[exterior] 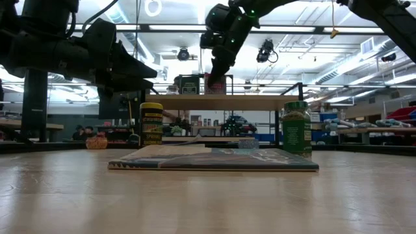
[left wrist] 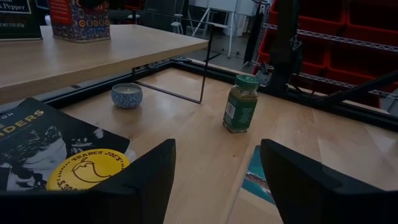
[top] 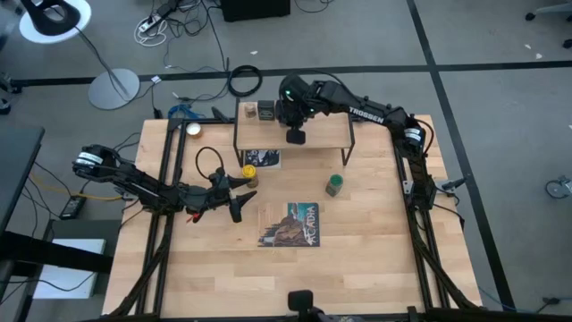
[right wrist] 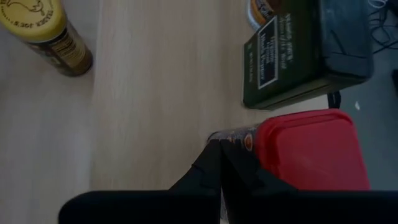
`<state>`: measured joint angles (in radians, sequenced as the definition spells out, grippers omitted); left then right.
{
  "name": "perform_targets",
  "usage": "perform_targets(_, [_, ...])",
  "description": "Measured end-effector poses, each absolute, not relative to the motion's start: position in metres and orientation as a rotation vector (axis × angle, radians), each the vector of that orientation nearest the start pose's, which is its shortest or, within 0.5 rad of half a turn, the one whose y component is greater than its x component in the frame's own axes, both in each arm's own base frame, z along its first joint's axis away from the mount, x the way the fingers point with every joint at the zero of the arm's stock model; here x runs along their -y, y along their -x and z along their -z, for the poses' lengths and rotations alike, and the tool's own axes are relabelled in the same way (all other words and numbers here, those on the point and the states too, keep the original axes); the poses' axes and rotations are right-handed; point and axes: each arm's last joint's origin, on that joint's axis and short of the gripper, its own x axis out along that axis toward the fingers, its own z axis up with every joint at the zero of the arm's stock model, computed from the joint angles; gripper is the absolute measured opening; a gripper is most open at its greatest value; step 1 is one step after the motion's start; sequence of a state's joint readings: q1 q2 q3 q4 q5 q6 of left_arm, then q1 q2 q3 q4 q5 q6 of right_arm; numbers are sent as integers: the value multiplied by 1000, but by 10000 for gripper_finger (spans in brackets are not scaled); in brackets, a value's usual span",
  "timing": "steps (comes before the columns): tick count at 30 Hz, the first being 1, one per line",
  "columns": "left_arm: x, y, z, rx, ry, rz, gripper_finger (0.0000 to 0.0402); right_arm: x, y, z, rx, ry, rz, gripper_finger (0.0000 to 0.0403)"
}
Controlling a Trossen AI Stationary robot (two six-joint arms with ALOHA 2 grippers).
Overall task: Shelf spices
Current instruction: Put the red seasoning can on the shelf
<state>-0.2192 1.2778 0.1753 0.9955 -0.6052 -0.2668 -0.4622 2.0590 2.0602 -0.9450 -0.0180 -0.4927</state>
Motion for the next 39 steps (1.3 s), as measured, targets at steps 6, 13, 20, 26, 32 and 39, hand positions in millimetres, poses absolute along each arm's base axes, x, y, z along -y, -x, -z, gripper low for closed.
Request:
perform_targets(6, [27, -198, -155, -48, 220, -397, 239, 204, -399, -321, -962, 229, 191, 0])
perform_targets(13, [27, -198, -155, -51, 218, -397, 239, 208, -398, -321, -955, 222, 192, 0])
perform_targets(20, [27, -198, -154, -53, 217, -397, 239, 212, -397, -322, -926, 218, 174, 0])
perform_targets(26, [27, -198, -154, -53, 217, -397, 239, 216, -397, -324, -904, 215, 178, 0])
perform_targets(32, [27, -198, -154, -53, 217, -397, 239, 220, -395, -324, -896, 214, 187, 0])
perform_targets(39, [27, -198, -154, -55, 216, -397, 239, 220, -396, -325, -883, 212, 182, 0])
